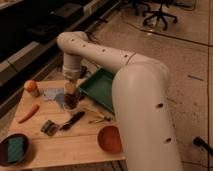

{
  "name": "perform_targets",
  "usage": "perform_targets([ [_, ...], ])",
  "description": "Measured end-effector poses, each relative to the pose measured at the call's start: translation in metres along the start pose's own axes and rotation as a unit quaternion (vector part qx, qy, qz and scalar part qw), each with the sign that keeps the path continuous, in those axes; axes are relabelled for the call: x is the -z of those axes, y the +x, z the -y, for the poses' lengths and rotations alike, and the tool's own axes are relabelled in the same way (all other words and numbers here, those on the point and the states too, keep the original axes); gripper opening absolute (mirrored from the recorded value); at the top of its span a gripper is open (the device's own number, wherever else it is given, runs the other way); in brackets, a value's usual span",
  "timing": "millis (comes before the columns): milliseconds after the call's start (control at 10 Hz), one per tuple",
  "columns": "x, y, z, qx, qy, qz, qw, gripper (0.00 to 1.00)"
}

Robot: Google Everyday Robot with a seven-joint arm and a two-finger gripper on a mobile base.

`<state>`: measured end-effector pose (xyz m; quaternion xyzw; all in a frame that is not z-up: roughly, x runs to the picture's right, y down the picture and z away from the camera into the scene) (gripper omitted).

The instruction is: Place grapes in paper cup

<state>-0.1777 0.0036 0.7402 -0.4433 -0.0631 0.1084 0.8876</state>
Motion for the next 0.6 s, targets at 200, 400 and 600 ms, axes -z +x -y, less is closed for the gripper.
perform_targets([
  [200,-0.0040,0.0001,0.0023,-0.001,-0.005,0.002,1.0000,0.77],
  [400,-0.0061,-0.0040,0.0019,0.022,-0.031,0.024,0.9990,0.78],
  [600,-0.0067,-0.0036,0.0022,0.034,-0.046,0.035,0.9978,0.78],
])
